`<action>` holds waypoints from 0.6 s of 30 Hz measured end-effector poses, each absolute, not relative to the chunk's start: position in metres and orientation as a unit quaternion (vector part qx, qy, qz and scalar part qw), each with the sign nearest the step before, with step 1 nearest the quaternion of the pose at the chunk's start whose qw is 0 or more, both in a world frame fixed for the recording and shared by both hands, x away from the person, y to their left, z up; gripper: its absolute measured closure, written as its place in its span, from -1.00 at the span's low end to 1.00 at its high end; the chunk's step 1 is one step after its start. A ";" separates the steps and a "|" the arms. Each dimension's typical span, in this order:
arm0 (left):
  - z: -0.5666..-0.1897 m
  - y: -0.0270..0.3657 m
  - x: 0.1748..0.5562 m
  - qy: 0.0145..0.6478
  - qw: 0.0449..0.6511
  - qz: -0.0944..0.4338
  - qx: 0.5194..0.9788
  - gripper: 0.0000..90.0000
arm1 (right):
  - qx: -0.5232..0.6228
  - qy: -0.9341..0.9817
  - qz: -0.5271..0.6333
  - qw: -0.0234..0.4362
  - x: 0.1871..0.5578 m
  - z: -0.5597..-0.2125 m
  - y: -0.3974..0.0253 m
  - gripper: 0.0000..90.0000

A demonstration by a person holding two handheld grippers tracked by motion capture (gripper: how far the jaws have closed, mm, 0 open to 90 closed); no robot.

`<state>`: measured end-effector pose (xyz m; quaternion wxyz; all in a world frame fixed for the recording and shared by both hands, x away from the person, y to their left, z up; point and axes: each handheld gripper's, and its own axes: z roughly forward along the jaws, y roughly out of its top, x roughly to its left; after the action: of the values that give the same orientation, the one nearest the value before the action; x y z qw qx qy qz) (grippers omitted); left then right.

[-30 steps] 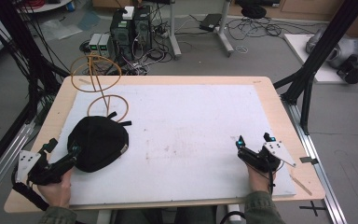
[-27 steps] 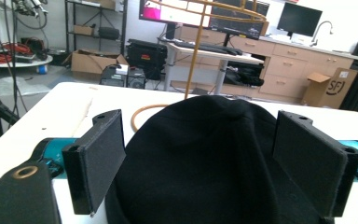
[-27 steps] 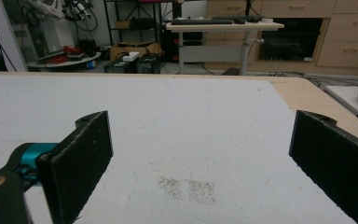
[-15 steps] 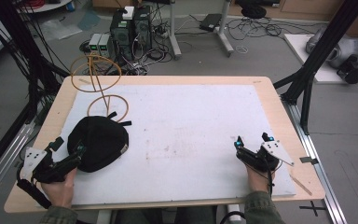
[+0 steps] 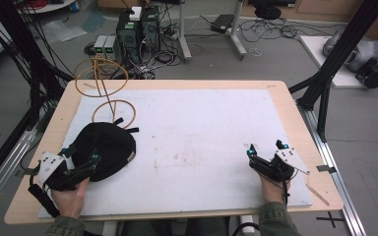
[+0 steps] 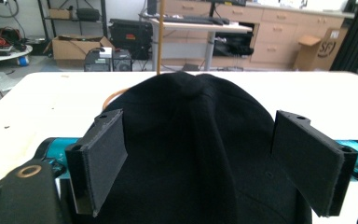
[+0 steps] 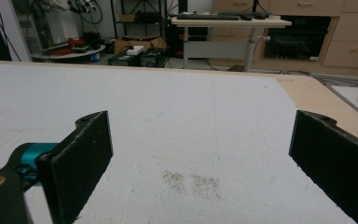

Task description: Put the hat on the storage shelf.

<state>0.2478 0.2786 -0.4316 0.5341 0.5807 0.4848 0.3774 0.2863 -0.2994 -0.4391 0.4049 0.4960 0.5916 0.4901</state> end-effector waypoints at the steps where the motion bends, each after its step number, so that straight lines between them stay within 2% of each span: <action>1: -0.432 0.277 0.249 0.481 0.527 0.378 0.590 -0.58 | 0.495 0.595 0.488 0.403 0.287 -0.439 -0.299 -0.89; 3: -0.435 0.274 0.251 0.473 0.508 0.382 0.609 -0.58 | 0.489 0.598 0.486 0.408 0.288 -0.440 -0.298 -0.89; 11: -0.439 0.272 0.257 0.484 0.486 0.372 0.626 -0.57 | 0.486 0.605 0.484 0.405 0.288 -0.440 -0.296 -0.89; 18: -0.441 0.269 0.260 0.486 0.471 0.366 0.638 -0.42 | 0.482 0.611 0.481 0.404 0.289 -0.441 -0.295 -0.89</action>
<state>0.2595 0.2694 -0.4415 0.4711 0.6384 0.4862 0.3661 0.2885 -0.2950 -0.4408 0.4044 0.4818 0.6108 0.4810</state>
